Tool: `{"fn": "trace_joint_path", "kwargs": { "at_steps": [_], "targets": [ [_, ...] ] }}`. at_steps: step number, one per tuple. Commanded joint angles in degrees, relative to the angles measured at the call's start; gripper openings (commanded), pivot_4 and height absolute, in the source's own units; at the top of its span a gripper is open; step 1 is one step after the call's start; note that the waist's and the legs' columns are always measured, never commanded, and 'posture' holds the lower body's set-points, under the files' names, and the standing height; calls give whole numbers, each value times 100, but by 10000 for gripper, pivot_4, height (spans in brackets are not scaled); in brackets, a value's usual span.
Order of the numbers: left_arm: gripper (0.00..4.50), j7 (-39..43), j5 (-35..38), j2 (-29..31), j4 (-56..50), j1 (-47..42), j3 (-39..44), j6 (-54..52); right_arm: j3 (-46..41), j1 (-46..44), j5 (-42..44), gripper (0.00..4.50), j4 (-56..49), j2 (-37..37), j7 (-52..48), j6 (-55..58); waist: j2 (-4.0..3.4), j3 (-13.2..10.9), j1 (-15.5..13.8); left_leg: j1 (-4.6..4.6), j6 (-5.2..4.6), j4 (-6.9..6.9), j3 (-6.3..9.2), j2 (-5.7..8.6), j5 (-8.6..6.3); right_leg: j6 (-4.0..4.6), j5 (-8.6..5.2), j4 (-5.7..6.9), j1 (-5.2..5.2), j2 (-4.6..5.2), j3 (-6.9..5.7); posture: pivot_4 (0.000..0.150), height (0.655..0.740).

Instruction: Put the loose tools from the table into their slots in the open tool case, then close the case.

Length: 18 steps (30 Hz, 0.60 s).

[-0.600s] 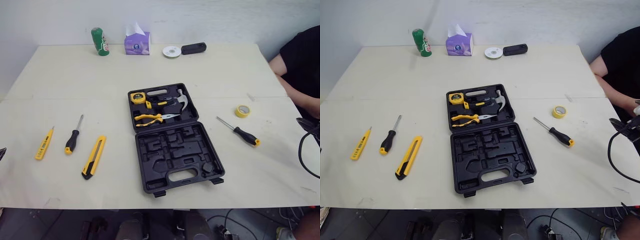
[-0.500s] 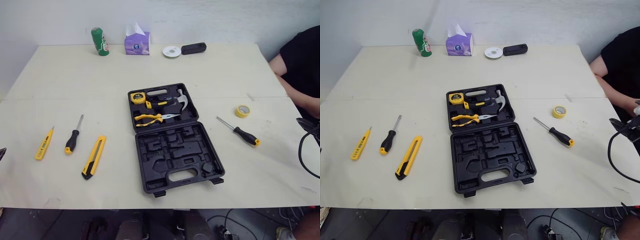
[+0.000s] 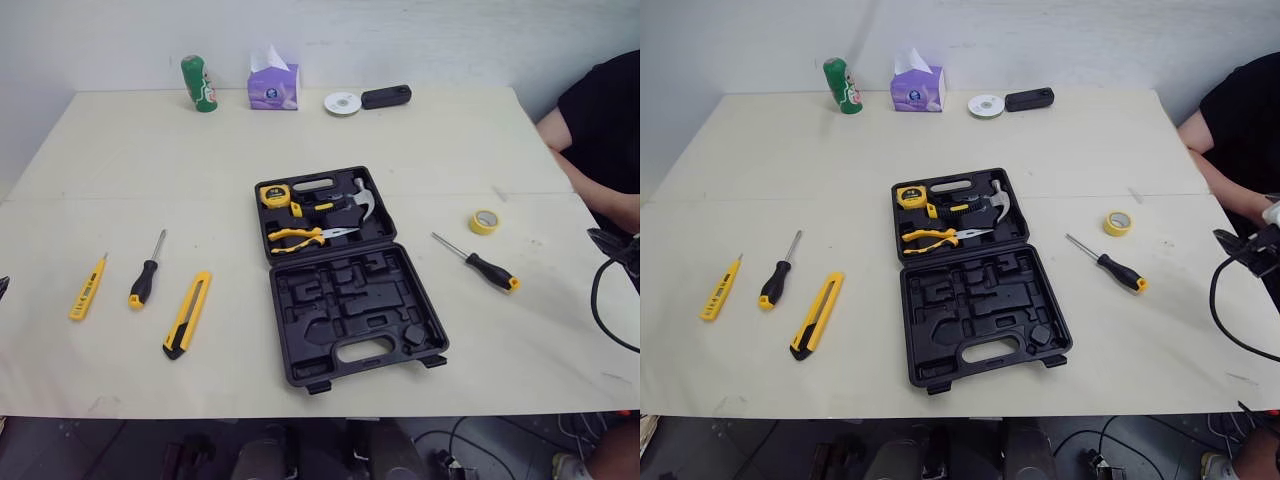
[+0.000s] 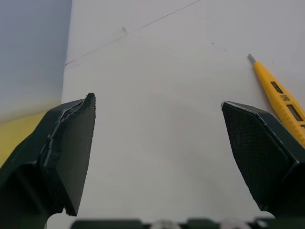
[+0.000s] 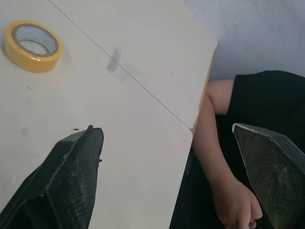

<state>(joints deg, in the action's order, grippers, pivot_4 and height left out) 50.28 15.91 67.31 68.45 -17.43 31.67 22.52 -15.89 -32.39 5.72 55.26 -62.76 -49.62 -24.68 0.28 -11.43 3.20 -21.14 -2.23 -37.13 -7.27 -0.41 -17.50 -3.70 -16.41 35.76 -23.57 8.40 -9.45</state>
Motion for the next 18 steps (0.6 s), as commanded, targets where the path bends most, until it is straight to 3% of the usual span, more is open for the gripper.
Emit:
{"fn": "trace_joint_path", "kwargs": {
  "at_steps": [1,18],
  "targets": [
    [44575,-51,103,34,-50,-5,105,22,5,-109,48,45000,-153,-32,-32,64,0,0,-2,0,0,0,0,0,0,0,0,0,0,0,0,1500,7400],
    [44575,93,132,4,-293,-137,75,64,227,-217,23,45000,-158,130,-72,42,3,2,-2,1,-1,-6,-2,0,0,0,0,5,0,-1,3,1500,7400]
  ]
}}
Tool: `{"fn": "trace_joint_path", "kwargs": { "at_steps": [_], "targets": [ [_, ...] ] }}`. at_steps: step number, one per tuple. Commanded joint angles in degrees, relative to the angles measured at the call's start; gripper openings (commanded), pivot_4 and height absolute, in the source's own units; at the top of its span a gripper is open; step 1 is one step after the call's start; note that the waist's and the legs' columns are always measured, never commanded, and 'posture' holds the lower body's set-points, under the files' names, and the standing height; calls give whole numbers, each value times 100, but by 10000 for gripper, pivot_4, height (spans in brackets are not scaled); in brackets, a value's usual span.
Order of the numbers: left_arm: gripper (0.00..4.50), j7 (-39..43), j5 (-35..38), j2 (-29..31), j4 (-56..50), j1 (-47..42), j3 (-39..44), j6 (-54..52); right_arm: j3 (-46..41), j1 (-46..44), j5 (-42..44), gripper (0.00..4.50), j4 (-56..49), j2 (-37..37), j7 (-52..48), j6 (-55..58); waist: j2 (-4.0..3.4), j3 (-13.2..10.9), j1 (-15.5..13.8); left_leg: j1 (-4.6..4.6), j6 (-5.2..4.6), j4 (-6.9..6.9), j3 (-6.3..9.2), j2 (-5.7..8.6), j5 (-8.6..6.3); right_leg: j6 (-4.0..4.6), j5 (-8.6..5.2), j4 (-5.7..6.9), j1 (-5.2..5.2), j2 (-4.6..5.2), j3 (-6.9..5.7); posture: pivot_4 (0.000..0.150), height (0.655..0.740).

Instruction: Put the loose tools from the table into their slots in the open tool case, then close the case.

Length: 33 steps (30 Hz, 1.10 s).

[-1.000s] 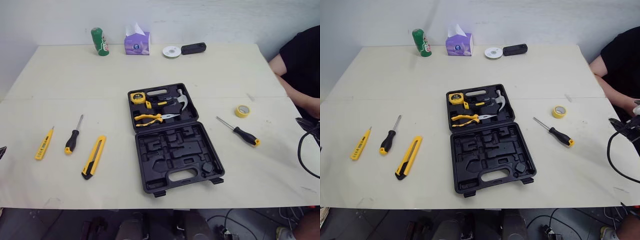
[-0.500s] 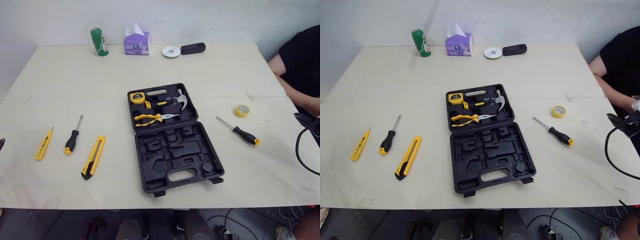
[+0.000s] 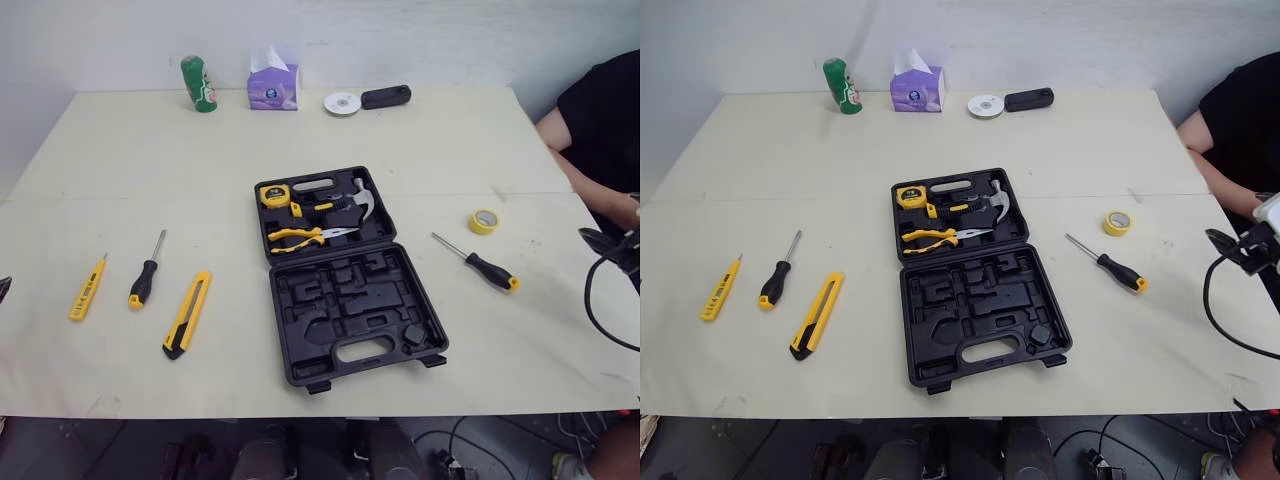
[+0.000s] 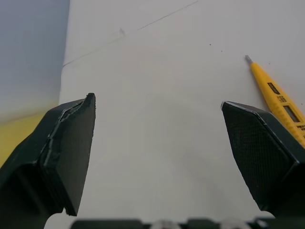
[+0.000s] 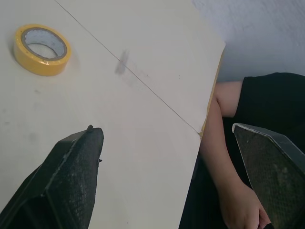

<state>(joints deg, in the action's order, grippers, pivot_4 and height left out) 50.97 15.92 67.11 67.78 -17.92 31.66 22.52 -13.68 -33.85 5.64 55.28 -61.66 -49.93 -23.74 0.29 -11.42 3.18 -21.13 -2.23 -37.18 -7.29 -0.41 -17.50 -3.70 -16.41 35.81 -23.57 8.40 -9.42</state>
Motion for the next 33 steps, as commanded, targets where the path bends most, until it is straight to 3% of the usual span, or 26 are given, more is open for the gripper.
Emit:
{"fn": "trace_joint_path", "kwargs": {
  "at_steps": [1,11,14,27,30,33],
  "targets": [
    [44575,31,136,20,-261,-80,85,72,4,-55,45,45000,-186,38,-76,-34,3,2,0,-1,0,-1,0,0,0,0,0,0,0,0,0,1500,7400],
    [44575,174,227,-59,-463,115,152,9,12,-99,124,45000,-344,78,-217,79,3,2,1,1,-1,-3,-5,-2,0,0,0,3,-1,-3,5,1500,7400],
    [44575,711,268,-206,-965,287,-24,-102,57,-238,402,45000,-833,220,-652,640,3,2,1,0,-2,-5,-5,-2,0,0,0,4,-1,-2,6,1500,7400],
    [44575,753,653,-1113,-5172,948,-713,-2171,769,-278,653,45000,-2928,977,-1520,2044,4,2,-47,-8,-5,-28,-4,-14,-3,0,0,11,0,-11,9,1500,7400],
    [35776,734,840,-1368,-6112,834,-1065,-2661,932,-330,513,35997,-3098,1201,-1448,1990,4,2,-80,-8,-5,-35,-2,-15,-4,0,0,11,4,-12,10,1500,7400],
    [22212,653,854,-1619,-6590,640,-1347,-2827,1050,-377,308,21761,-3028,1338,-1276,1754,4,2,-138,-10,-5,-36,-3,-15,-4,0,1,11,2,-14,10,1500,7400]
  ]
}}
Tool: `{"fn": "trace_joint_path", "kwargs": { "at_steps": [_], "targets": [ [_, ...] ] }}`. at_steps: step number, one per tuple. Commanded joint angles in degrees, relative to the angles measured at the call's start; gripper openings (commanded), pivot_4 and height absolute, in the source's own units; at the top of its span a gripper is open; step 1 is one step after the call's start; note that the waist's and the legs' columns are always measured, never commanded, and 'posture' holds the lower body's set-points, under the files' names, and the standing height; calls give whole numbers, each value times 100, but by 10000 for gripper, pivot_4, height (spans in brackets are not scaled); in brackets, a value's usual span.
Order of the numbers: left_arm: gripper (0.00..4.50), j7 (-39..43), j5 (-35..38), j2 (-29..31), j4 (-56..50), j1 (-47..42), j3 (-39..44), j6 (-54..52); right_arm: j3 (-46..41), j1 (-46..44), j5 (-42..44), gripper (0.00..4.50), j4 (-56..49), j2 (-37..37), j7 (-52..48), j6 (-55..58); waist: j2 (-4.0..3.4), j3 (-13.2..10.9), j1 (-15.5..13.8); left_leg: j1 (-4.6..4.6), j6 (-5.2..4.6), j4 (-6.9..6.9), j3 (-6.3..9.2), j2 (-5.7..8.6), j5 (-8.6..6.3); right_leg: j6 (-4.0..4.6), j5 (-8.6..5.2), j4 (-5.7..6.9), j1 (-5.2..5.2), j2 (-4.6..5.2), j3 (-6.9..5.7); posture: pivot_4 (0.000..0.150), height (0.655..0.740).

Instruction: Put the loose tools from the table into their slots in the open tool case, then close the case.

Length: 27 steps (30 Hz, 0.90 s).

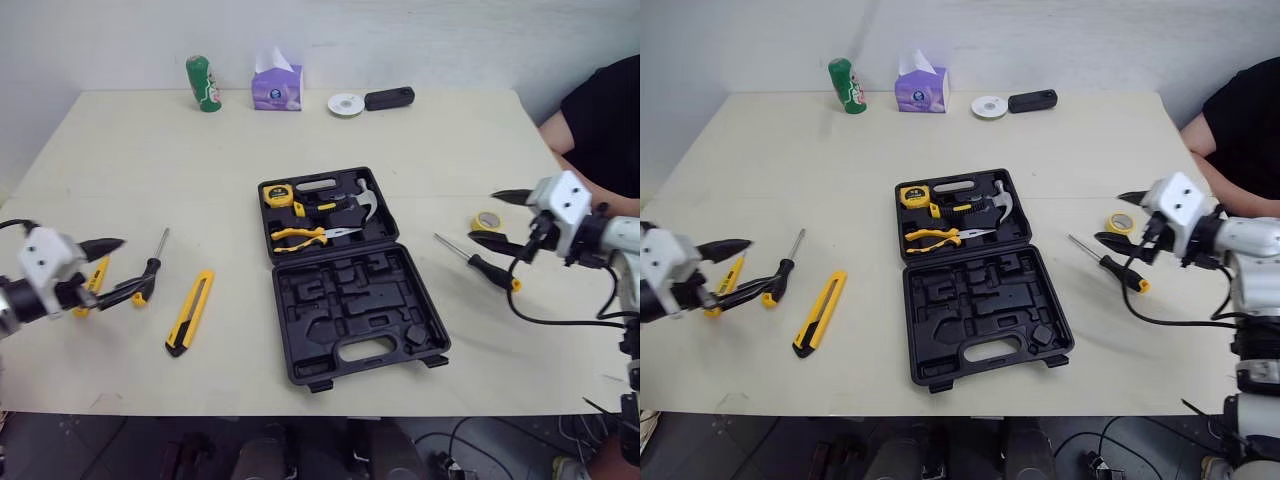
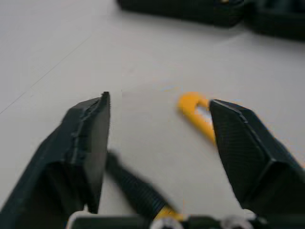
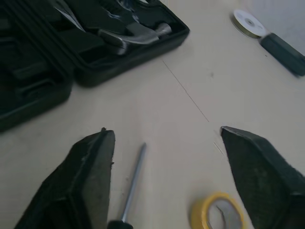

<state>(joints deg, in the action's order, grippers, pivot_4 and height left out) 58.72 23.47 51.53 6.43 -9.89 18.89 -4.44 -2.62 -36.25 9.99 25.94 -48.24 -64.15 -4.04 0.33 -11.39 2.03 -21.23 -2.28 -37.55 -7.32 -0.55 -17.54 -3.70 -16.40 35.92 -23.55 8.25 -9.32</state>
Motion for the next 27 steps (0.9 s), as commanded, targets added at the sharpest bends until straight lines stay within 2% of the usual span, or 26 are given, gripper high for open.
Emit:
{"fn": "trace_joint_path", "kwargs": {
  "at_steps": [1,2,3,4,5,6,8,12,27],
  "targets": [
    [17379,-157,71,-99,-515,-202,-102,-174,-36,-153,-160,16158,-72,14,177,-253,0,0,-31,-2,0,-1,0,-1,0,0,0,0,-1,-3,0,1500,7400],
    [12792,-173,-41,-121,-615,-246,-242,-198,8,-155,-245,11735,-56,44,229,-365,0,0,-32,-1,0,-2,0,-1,0,0,0,0,-1,-4,0,1500,7400],
    [11563,-198,-231,-140,-731,-344,-486,-215,60,-147,-276,7765,-93,110,247,-394,0,0,-31,-2,0,-2,-2,-2,0,0,0,-1,-1,-5,1,1500,7400],
    [5117,-216,-390,-158,-803,-459,-709,-229,116,-148,-325,3574,-102,172,267,-429,0,0,-44,-2,0,-2,-2,-2,0,0,0,-1,-1,-6,1,1500,7400],
    [3934,-287,-510,-223,-802,-601,-897,-297,177,-144,-378,1577,-89,219,274,-457,0,0,-44,0,0,-10,-1,-5,0,0,0,-2,3,-12,1,1500,7400],
    [271,-381,-608,-290,-730,-748,-1034,-393,242,-162,-440,0,-59,265,294,-480,0,0,-46,-1,0,-12,0,-6,0,0,0,-2,5,-13,1,1500,7400],
    [271,-506,-810,-425,-607,-921,-1302,-526,371,-177,-583,0,20,345,351,-541,1,0,-48,-3,0,-20,2,-7,0,-1,1,1,8,-14,2,1500,7400],
    [271,-587,-741,-773,-812,-1049,-1709,-1219,557,-233,-759,0,99,510,489,-443,1,0,-45,-7,-1,-21,2,-9,-1,-1,1,0,6,-19,2,1500,7400],
    [271,-769,-1348,-1348,-136,-1640,-2346,-1336,974,-507,-1236,0,682,1006,777,-664,1,0,-41,-11,4,-40,5,-29,-3,0,1,1,7,-50,14,1500,7400]
  ]
}}
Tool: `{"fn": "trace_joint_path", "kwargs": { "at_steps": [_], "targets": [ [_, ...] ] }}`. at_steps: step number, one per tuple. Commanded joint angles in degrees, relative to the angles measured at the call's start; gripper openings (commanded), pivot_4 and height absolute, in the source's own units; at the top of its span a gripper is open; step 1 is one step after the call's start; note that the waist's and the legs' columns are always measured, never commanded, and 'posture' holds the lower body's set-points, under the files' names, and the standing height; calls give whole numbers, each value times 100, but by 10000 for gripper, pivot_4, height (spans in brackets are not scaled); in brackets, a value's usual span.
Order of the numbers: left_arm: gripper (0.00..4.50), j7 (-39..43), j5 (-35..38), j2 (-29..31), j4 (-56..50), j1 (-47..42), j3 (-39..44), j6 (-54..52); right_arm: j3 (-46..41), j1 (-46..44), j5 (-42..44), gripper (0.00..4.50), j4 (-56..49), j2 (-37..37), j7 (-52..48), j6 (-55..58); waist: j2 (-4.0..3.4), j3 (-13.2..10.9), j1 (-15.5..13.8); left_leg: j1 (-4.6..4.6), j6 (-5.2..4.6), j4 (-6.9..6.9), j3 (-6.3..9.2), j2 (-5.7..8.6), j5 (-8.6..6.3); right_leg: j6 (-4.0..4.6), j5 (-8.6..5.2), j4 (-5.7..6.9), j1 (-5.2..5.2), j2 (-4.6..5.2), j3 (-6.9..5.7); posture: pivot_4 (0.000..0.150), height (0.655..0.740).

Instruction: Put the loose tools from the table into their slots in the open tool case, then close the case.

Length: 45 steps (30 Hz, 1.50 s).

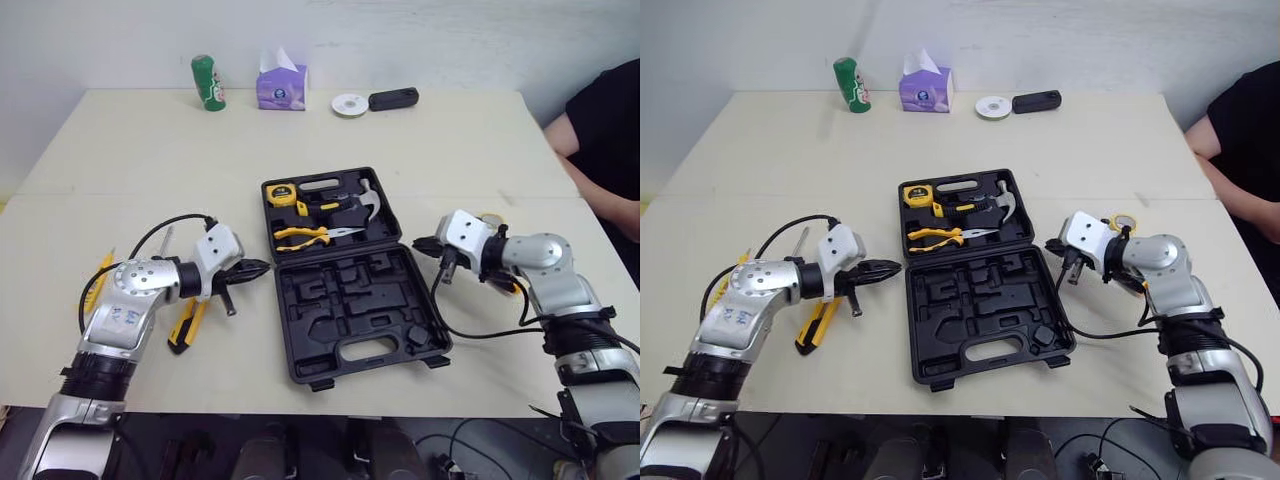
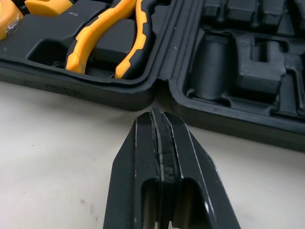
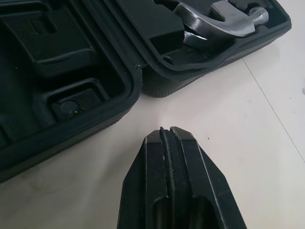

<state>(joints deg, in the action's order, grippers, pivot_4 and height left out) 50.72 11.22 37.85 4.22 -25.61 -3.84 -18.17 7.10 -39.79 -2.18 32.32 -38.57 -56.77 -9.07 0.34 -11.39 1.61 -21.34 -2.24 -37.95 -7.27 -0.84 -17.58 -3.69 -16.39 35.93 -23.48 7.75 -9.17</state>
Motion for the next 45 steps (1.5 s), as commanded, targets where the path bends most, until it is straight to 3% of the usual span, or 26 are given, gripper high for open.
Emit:
{"fn": "trace_joint_path", "kwargs": {
  "at_steps": [1,9,18,29,37,45],
  "targets": [
    [271,41,-149,2,123,-87,-95,58,9,-190,-41,0,104,69,56,-195,0,0,2,0,0,0,0,0,0,0,0,0,0,-1,0,1500,7400],
    [271,-86,-274,-340,355,-374,-202,85,60,-374,-20,0,300,334,9,-559,0,0,-3,-2,0,-4,2,-2,0,0,0,0,0,-3,2,1500,7400],
    [271,-145,-431,-533,525,-493,-213,167,30,-127,121,0,-131,294,-250,-244,0,0,-4,-3,0,-5,3,-3,0,0,0,1,0,-5,2,1500,7400],
    [271,464,-593,-523,726,-591,-486,746,-56,872,708,0,-1978,-18,-930,915,0,0,-23,-7,1,-6,9,-2,-2,0,0,-3,0,-4,-2,1500,7400],
    [271,770,-65,-211,-558,219,-135,-217,-304,1725,915,0,-3242,-115,-703,1615,1,1,-4,-7,3,-8,10,-3,-6,0,0,-3,1,-4,-1,1500,7400],
    [271,496,-31,8,-928,680,171,-481,-278,1929,935,0,-3477,-96,-671,1783,1,0,-10,-5,10,-12,13,-8,-11,2,0,-1,1,-6,2,1500,7400]
  ]
}}
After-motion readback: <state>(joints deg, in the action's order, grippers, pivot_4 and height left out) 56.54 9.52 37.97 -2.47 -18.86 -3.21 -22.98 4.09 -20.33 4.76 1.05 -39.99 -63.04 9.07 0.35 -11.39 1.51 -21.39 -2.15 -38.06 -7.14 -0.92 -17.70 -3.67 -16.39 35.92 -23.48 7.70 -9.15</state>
